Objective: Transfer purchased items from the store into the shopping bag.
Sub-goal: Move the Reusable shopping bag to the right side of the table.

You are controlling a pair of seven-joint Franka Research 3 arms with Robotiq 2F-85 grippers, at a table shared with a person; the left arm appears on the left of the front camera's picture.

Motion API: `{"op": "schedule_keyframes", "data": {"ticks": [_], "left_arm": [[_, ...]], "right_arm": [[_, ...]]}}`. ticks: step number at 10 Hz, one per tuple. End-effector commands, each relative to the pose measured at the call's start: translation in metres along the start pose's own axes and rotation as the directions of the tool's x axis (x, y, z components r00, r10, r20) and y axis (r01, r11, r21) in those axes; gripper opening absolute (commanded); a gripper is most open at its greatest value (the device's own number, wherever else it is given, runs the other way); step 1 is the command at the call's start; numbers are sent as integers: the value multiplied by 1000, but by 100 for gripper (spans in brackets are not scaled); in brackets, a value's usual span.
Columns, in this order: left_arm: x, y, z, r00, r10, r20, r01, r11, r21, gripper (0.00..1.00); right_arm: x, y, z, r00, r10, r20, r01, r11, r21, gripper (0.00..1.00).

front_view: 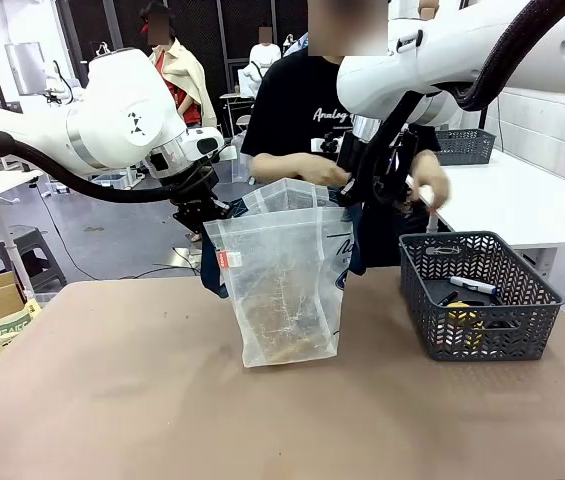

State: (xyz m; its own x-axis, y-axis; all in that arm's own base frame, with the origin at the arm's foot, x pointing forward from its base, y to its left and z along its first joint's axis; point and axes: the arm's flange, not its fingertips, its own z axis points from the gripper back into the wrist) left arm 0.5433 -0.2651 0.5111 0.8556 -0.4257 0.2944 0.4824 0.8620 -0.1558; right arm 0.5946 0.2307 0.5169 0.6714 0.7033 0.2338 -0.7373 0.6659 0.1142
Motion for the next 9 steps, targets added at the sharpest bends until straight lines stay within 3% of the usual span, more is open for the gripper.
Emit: {"op": "schedule_keyframes", "data": {"ticks": [1, 9], "left_arm": [[0, 1, 0, 1000, 1, 0, -1, 1000, 1, 0], [0, 1, 0, 1000, 1, 0, -1, 1000, 1, 0]], "right_arm": [[-1, -2, 0, 1000, -3, 1, 3, 1000, -1, 0], [-1, -2, 0, 1000, -3, 1, 3, 1000, -1, 0]]}}
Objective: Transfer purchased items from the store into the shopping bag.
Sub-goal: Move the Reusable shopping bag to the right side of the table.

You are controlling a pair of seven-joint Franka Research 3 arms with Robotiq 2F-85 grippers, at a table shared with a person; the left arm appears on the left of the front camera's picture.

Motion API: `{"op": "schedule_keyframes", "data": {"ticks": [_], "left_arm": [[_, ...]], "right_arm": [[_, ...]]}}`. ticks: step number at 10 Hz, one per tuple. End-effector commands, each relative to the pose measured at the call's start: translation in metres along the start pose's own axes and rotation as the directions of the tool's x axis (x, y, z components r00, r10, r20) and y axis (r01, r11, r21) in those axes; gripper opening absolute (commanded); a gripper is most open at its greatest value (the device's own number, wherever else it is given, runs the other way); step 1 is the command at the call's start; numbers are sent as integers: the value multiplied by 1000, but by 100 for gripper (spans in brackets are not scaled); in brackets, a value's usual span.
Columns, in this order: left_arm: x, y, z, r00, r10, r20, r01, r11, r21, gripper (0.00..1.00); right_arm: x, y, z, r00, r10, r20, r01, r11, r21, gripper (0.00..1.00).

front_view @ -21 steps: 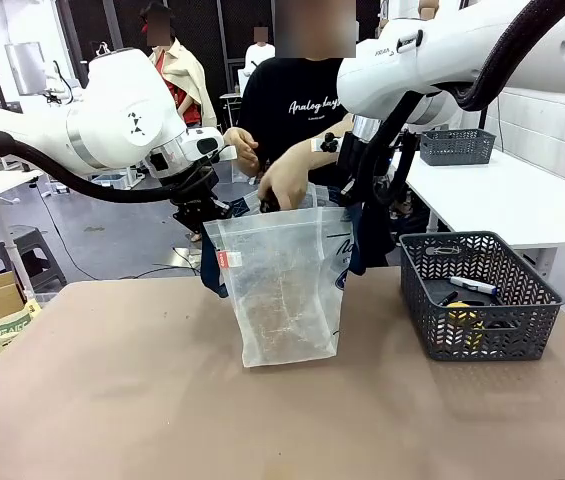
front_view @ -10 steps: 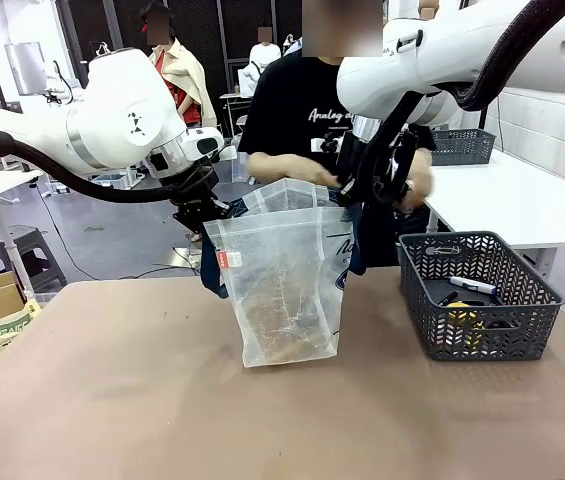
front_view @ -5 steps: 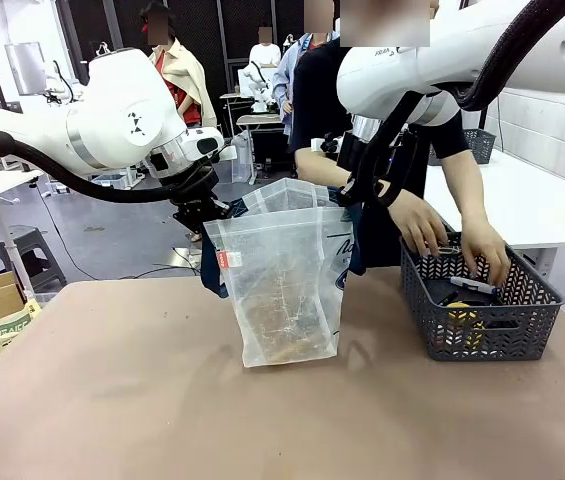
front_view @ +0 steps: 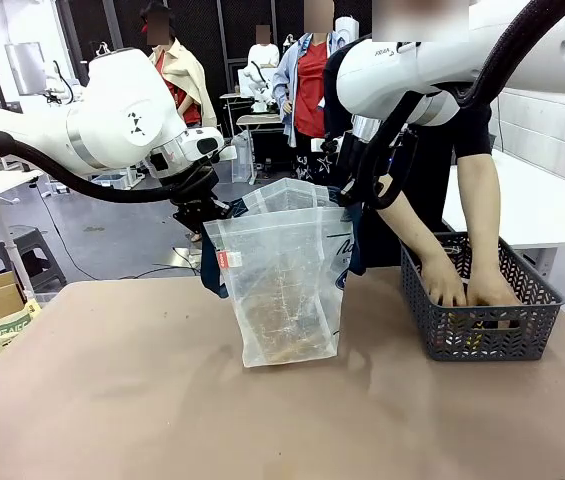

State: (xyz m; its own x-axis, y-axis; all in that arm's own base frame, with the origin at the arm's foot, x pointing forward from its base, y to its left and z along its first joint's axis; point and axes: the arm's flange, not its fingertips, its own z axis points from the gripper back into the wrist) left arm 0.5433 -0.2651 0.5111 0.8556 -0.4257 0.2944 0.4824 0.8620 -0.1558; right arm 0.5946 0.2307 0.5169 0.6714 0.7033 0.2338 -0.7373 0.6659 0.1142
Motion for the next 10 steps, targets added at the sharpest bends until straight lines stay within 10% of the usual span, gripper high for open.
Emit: {"op": "schedule_keyframes", "data": {"ticks": [1, 10], "left_arm": [[0, 1, 0, 1000, 1, 0, -1, 1000, 1, 0], [0, 1, 0, 1000, 1, 0, -1, 1000, 1, 0]], "right_arm": [[-1, -2, 0, 1000, -3, 1, 3, 1000, -1, 0], [-1, -2, 0, 1000, -3, 1, 3, 1000, -1, 0]]}}
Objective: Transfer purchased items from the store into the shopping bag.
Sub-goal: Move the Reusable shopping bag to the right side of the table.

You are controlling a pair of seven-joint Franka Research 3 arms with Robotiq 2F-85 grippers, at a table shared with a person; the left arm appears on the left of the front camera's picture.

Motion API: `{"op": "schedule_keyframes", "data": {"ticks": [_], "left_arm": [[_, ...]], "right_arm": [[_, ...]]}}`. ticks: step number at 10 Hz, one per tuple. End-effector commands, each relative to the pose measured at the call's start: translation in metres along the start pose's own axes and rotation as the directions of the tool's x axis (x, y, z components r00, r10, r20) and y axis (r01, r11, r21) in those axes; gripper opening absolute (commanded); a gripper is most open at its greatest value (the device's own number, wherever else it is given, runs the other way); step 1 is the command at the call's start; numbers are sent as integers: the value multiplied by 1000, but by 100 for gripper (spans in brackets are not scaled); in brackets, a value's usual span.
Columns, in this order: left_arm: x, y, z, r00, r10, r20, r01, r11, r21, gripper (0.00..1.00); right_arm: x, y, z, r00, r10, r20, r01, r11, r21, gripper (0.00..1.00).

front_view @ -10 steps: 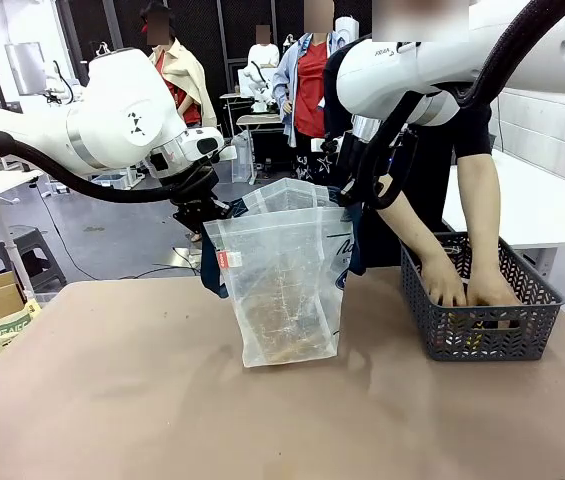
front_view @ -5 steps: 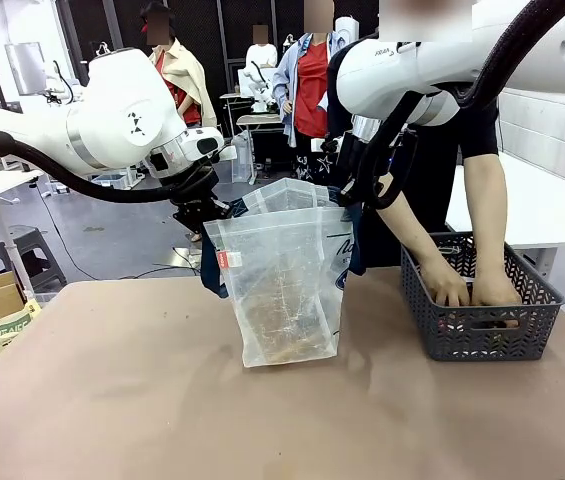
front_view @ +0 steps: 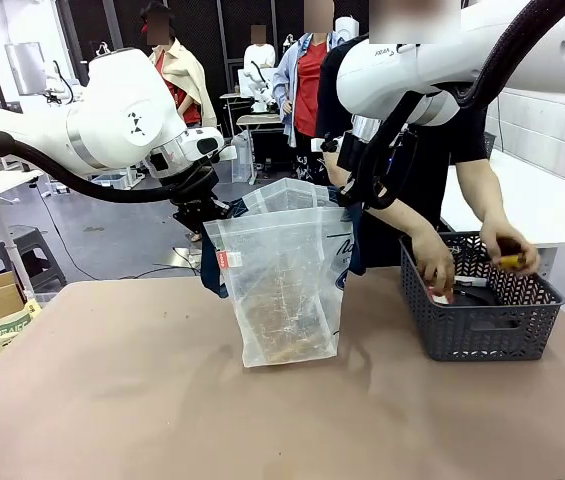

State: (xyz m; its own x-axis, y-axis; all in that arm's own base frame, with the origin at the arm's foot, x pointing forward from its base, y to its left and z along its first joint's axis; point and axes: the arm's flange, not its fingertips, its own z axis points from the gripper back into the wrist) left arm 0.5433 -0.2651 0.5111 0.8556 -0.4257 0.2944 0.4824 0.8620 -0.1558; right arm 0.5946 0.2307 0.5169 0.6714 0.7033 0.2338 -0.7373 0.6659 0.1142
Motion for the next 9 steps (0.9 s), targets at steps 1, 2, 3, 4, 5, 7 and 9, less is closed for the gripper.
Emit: {"op": "schedule_keyframes", "data": {"ticks": [1, 2, 3, 4, 5, 7, 9], "left_arm": [[0, 1, 0, 1000, 1, 0, -1, 1000, 1, 0], [0, 1, 0, 1000, 1, 0, -1, 1000, 1, 0], [0, 1, 0, 1000, 1, 0, -1, 1000, 1, 0], [0, 1, 0, 1000, 1, 0, -1, 1000, 1, 0], [0, 1, 0, 1000, 1, 0, -1, 1000, 1, 0], [0, 1, 0, 1000, 1, 0, -1, 1000, 1, 0], [0, 1, 0, 1000, 1, 0, -1, 1000, 1, 0]], "right_arm": [[-1, -2, 0, 1000, -3, 1, 3, 1000, -1, 0], [-1, -2, 0, 1000, -3, 1, 3, 1000, -1, 0], [-1, -2, 0, 1000, -3, 1, 3, 1000, -1, 0], [-1, -2, 0, 1000, -3, 1, 3, 1000, -1, 0], [-1, -2, 0, 1000, -3, 1, 3, 1000, -1, 0], [-1, -2, 0, 1000, -3, 1, 3, 1000, -1, 0], [-1, -2, 0, 1000, -3, 1, 3, 1000, -1, 0]]}}
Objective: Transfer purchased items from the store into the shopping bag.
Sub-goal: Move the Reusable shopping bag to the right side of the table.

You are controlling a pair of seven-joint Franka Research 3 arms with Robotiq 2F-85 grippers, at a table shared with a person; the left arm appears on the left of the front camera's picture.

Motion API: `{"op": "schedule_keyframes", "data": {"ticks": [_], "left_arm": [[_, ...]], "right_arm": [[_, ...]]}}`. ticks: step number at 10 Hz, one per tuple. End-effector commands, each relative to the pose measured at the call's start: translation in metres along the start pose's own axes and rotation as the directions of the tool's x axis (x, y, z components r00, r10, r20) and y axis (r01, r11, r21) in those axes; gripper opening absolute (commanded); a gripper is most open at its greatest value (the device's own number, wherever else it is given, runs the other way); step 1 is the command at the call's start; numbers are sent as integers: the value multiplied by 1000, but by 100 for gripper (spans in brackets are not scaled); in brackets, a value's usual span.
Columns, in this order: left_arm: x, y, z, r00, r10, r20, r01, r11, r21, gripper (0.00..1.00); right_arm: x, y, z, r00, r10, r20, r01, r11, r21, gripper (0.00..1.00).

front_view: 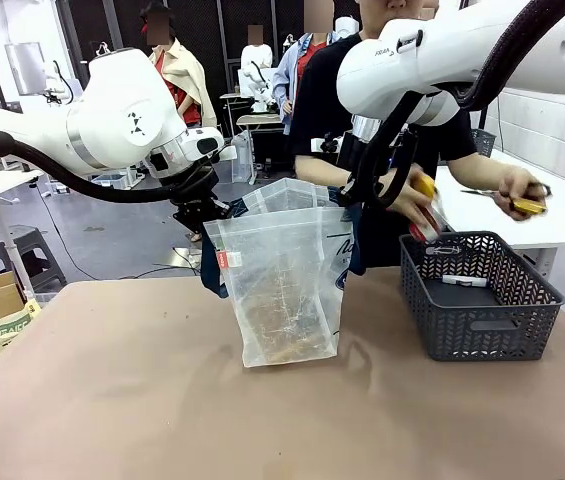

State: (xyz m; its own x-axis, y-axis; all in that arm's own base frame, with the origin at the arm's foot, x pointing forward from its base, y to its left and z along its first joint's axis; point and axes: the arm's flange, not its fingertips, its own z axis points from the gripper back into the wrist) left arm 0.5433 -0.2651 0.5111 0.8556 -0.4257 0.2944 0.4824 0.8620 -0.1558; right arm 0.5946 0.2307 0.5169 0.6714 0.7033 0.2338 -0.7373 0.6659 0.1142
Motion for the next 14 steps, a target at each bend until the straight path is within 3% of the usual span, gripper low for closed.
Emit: {"op": "schedule_keyframes", "data": {"ticks": [1, 14], "left_arm": [[0, 1, 0, 1000, 1, 0, -1, 1000, 1, 0], [0, 1, 0, 1000, 1, 0, -1, 1000, 1, 0]], "right_arm": [[-1, -2, 0, 1000, -3, 1, 3, 1000, -1, 0], [-1, -2, 0, 1000, -3, 1, 3, 1000, -1, 0]]}}
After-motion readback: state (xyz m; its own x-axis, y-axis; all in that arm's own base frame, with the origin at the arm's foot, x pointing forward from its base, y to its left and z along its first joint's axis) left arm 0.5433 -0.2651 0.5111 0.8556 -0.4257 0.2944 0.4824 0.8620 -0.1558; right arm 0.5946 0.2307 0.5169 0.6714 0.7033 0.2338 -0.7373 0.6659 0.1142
